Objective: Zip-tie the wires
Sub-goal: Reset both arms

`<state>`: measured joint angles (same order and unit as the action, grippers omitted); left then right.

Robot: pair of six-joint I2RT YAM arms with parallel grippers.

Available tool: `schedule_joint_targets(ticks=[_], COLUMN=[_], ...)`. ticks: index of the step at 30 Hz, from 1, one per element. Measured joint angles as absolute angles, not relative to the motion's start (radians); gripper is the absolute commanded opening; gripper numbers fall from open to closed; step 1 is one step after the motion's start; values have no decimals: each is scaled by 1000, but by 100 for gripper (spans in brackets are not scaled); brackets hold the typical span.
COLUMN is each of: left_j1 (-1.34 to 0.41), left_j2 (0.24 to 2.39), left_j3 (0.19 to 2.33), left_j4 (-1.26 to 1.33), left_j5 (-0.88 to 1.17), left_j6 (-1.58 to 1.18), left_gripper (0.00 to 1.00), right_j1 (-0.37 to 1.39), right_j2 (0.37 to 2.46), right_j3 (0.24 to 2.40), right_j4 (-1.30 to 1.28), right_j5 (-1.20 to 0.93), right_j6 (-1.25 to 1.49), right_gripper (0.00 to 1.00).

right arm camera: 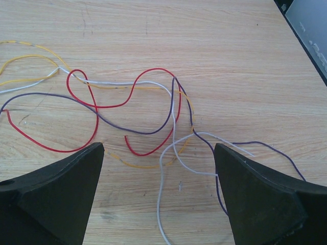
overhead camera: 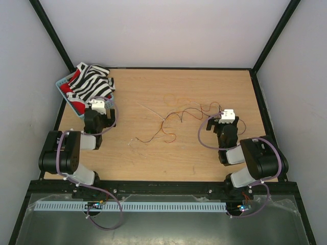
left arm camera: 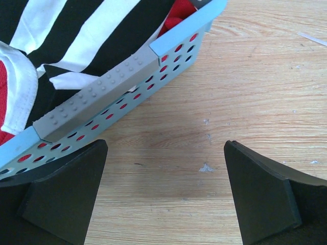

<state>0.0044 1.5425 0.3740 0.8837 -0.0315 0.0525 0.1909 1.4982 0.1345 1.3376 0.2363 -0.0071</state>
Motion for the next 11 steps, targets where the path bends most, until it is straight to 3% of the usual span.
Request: schedule_joint_targets(ticks=[11], left_j1=[-19], left_j2=[1542], left_j3=[375], left_j4=[874], left_j5=[-41], left_j6=[79], left_gripper=[99], right_j1=[191], right_j2=[1499], right_j3=[155], right_j4=[1323], right_j5=[224], right_j6=[-21], right_gripper=[99])
